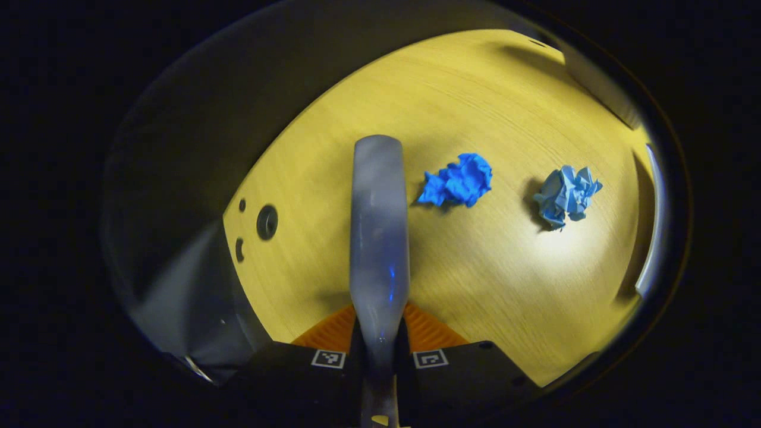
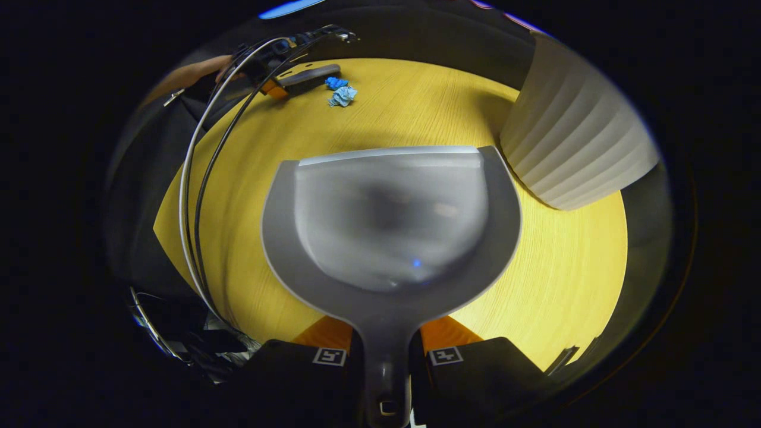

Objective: Pick up the small broom and dustpan from the desktop, sweep the trash into the dustpan with the broom, and then empty the trash into the garbage bin.

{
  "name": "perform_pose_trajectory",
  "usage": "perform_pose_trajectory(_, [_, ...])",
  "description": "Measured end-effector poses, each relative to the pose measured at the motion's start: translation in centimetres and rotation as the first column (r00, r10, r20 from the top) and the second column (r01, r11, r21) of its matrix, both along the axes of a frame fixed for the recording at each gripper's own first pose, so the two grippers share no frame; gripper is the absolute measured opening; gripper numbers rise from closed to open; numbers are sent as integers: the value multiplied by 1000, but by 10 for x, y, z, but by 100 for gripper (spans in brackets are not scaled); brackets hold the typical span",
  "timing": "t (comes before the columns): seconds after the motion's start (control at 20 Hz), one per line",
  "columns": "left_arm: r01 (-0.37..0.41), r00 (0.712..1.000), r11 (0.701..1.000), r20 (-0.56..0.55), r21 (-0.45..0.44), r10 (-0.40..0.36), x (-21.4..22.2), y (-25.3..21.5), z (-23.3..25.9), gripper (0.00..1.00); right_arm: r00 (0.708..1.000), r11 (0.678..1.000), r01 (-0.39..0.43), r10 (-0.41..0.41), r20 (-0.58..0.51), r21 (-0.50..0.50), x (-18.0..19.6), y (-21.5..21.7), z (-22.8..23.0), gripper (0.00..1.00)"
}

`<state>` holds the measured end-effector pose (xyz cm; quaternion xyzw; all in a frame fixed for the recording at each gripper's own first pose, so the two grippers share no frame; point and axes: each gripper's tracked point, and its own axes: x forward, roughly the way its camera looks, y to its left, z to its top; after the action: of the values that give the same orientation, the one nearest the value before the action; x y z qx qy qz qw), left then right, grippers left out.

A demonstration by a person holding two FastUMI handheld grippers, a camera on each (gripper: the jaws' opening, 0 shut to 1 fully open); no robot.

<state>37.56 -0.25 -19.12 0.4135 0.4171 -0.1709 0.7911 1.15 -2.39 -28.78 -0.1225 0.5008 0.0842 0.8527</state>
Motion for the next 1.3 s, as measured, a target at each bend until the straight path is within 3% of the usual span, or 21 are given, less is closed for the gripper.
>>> perform_pose_trajectory(0.25, [186, 977, 981, -100, -46, -190, -31, -63, 4, 27, 999, 998, -50, 50, 3, -39, 12, -8, -10, 35])
perform_pose_trajectory(0.45, [419, 901, 908, -120, -6, -416, -64, -107, -6, 27, 995, 994, -92, 93, 23, -52, 18, -15, -15, 35])
perform_pose_trajectory(0.75, [534, 812, 837, -204, -118, -547, -123, -142, -27, 25, 997, 997, -64, 66, 31, -47, 22, -35, -10, 35])
perform_pose_trajectory(0.85, [546, 784, 823, -253, -156, -568, -155, -151, -32, 27, 997, 997, -65, 67, 37, -49, 25, -41, -10, 35])
perform_pose_trajectory(0.95, [519, 785, 828, -266, -212, -560, -178, -163, -35, 27, 997, 997, -60, 62, 39, -46, 17, -40, -10, 35])
perform_pose_trajectory(1.1, [498, 758, 815, -307, -297, -575, -213, -168, -36, 27, 999, 999, -34, 35, 39, -10, 13, -45, -16, 35])
perform_pose_trajectory(1.2, [459, 761, 821, -326, -341, -561, -222, -167, -31, 27, 998, 999, -40, 40, 46, -5, 16, -52, -23, 35])
perform_pose_trajectory(1.3, [415, 754, 798, -325, -437, -571, -236, -172, -21, 27, 996, 998, -56, 58, 71, -27, 15, -54, -25, 35])
